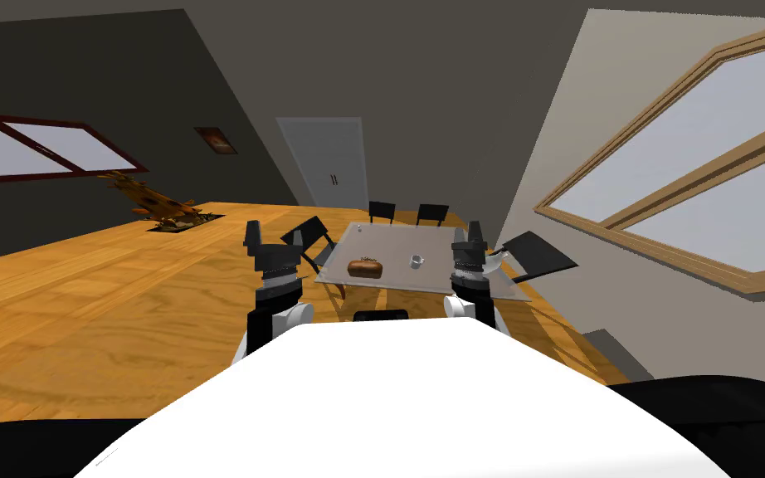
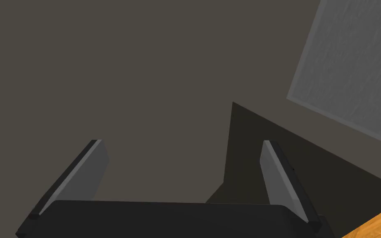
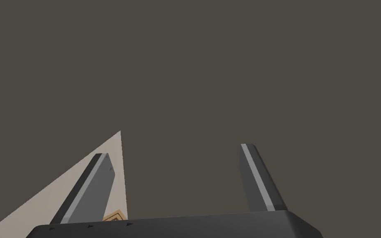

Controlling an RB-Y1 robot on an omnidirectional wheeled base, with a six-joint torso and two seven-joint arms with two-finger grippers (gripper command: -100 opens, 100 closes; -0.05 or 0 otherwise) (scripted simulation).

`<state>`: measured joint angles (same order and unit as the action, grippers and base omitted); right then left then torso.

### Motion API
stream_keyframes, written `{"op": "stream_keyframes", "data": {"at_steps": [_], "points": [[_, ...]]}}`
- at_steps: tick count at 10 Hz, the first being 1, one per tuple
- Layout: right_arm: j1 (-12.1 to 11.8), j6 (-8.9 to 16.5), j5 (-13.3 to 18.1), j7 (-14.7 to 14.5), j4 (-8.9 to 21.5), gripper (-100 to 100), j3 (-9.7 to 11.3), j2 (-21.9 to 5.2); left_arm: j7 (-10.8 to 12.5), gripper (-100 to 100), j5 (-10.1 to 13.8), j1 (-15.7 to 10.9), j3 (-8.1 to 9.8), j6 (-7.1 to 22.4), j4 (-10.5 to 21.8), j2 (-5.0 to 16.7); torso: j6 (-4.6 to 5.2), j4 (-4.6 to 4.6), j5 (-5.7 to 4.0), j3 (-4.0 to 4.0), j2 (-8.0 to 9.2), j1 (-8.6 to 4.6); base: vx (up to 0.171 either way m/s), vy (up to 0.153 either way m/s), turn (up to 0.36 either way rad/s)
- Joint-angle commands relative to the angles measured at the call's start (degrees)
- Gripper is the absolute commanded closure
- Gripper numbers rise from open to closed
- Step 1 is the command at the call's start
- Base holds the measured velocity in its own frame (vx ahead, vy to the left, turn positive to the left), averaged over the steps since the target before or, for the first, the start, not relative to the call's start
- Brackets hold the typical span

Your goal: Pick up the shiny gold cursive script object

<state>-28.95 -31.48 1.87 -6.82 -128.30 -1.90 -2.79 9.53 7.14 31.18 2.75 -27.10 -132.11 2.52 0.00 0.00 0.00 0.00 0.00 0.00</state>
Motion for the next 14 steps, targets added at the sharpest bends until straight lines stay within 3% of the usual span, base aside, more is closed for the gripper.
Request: {"op": "stream_keyframes", "data": {"at_steps": [1, 4, 8, 9, 11, 14], "points": [[0.00, 0.00, 0.00, 0.00, 0.00, 0, 0.00, 0.00, 0.21, -100, 0.63, 0.40, 0.78, 1.03, 0.72, 2.26, 0.00, 0.00, 0.00, 0.00, 0.00, 0.00, -0.027, -0.014, -0.094], [0.01, 0.00, 0.00, 0.00, 0.00, 0, 0.01, 0.00, 0.72, -100, 2.14, 1.18, 2.70, 3.68, 2.74, 6.20, 0.01, 0.05, -0.01, 0.14, 0.25, -0.06, -0.066, -0.021, -0.129], [0.01, 0.00, 0.00, 0.00, 0.00, 0, 0.00, 0.00, 1.83, -100, 5.19, 2.23, 6.74, 9.06, 7.70, 12.51, 0.01, 0.06, 0.00, 0.17, 0.29, -0.01, -0.070, -0.020, -0.208], [0.01, 0.00, 0.00, 0.00, 0.00, 0, 0.01, 0.00, 1.83, -100, 5.19, 2.23, 6.74, 9.41, 7.70, 12.51, 0.02, 0.06, -0.01, 0.16, 0.27, -0.06, -0.050, -0.025, -0.112], [0.01, 0.00, 0.00, 0.00, 0.00, 0, 0.01, 0.00, 2.52, -100, 7.03, 2.55, 9.25, 12.51, 11.30, 15.78, 0.03, 0.05, -0.01, 0.12, 0.21, -0.02, -0.054, -0.019, -0.306], [0.01, 0.00, 0.00, 0.00, 0.00, 0, 0.00, 0.00, 2.89, -100, 8.00, 2.62, 10.60, 15.13, 13.40, 17.41, 0.03, 0.04, 0.01, 0.09, 0.15, 0.04, -0.034, -0.008, -0.145]]}}
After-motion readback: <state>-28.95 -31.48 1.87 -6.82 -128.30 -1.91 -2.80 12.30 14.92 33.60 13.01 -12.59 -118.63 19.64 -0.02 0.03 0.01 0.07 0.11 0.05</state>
